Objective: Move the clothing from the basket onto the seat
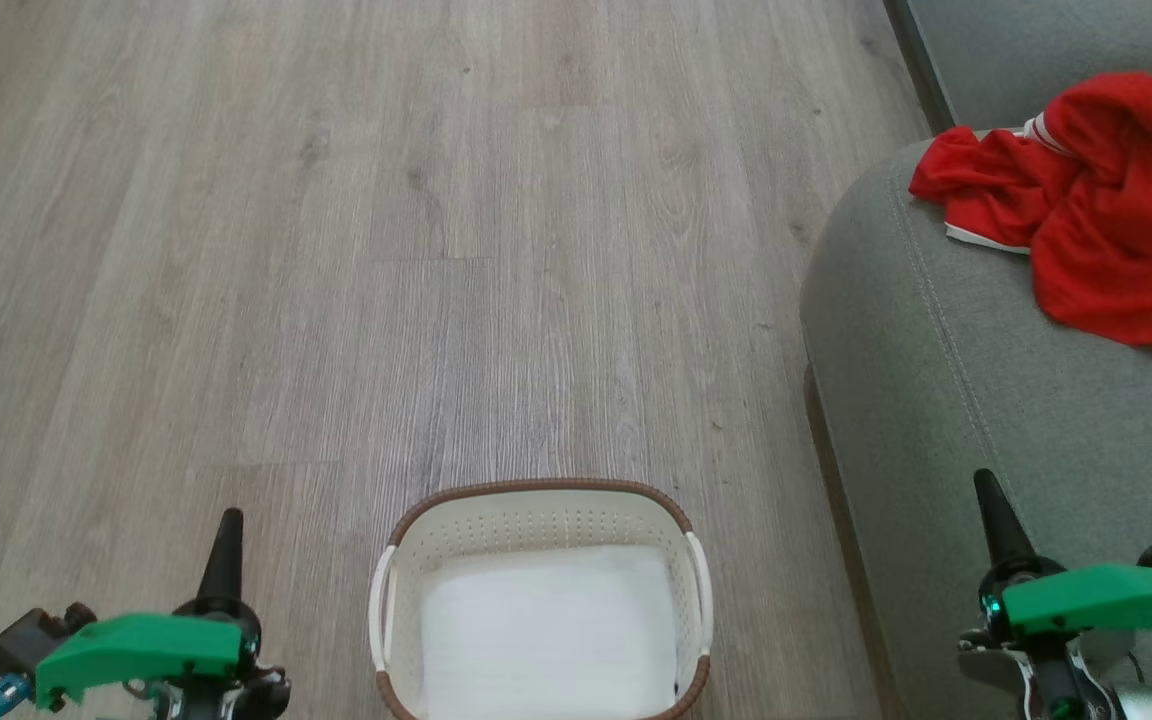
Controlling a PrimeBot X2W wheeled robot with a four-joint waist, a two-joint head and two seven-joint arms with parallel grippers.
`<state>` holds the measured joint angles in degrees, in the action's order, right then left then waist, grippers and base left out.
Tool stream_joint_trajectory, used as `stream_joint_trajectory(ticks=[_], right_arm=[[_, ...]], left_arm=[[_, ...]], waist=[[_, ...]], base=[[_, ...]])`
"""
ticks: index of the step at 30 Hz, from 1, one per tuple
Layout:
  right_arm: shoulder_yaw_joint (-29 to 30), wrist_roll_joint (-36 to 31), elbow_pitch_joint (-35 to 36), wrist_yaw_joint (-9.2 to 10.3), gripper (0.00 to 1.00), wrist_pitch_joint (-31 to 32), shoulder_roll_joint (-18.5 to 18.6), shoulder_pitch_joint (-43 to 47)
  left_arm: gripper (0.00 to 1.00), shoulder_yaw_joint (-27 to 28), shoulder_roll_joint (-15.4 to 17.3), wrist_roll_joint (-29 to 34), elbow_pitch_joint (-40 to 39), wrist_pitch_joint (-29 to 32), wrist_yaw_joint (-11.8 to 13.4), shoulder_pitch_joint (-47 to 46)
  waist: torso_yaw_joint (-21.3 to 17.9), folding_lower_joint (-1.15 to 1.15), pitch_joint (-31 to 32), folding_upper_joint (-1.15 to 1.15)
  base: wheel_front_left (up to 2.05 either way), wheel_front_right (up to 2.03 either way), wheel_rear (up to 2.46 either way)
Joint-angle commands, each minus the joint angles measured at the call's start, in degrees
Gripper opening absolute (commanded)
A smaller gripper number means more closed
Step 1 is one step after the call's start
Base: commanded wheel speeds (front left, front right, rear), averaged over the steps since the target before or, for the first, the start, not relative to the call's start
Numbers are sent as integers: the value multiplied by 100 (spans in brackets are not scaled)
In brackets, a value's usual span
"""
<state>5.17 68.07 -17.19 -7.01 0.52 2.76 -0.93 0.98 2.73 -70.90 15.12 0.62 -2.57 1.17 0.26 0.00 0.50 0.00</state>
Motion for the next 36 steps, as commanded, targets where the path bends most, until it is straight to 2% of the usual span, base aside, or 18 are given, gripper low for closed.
stream_joint_trajectory(ticks=[1, 36], right_arm=[[-56, 144, 231, -35, 0, 46, 14, -332], [135, 2410, 316, -47, 0, 597, 11, -526]], left_arm=[[0, 204, 28, -117, -159, 45, -62, -312], [0, 558, 15, -2123, -105, 590, -492, -737]], waist=[[0, 0, -2, 0], [-26, 0, -68, 0]], base=[[0, 0, 0], [0, 0, 0]])
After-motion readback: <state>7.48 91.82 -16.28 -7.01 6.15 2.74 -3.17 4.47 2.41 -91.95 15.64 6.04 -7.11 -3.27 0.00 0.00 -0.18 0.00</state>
